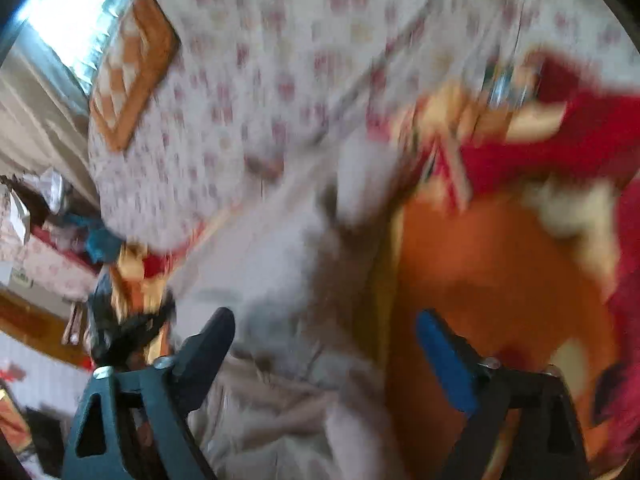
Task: Fold large clothes
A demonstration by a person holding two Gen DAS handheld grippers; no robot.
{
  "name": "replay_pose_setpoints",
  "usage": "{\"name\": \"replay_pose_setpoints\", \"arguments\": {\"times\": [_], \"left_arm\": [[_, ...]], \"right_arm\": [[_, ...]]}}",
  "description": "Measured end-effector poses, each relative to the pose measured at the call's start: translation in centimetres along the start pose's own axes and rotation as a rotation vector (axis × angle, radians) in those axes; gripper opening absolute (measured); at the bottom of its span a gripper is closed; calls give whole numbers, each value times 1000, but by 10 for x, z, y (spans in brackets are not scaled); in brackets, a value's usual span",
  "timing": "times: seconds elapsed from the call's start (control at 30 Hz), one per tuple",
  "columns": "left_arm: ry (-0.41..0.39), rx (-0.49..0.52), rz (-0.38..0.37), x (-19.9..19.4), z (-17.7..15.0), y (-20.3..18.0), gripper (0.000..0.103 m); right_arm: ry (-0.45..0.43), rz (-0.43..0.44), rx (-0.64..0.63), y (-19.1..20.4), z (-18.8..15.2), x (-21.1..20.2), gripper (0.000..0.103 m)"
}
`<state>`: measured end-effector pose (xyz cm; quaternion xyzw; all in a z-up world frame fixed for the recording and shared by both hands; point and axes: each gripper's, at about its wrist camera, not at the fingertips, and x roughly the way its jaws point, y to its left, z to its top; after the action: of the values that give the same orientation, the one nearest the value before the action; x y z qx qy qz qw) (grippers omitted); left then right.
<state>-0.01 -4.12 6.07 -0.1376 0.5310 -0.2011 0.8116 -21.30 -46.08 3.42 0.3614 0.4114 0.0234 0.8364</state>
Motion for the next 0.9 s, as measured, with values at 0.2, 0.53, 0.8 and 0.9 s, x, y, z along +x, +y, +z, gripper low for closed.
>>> {"name": "replay_pose_setpoints", "arguments": {"times": [0.2, 0.53, 0.8, 0.9], "left_arm": [[8, 122, -23, -5, -13, -25, 29], [26, 109, 2, 10, -14, -25, 30], [-1, 147, -12, 10, -9, -27, 47], [-14, 136, -9, 16, -5, -23, 54]], "right_arm": [[-29, -115, -132, 8, -38, -20, 21], [-172, -66, 110, -17, 5, -44, 85], [-27, -76, 99, -8, 85, 44, 19], [-155, -191, 0, -5, 91, 26, 15]]}}
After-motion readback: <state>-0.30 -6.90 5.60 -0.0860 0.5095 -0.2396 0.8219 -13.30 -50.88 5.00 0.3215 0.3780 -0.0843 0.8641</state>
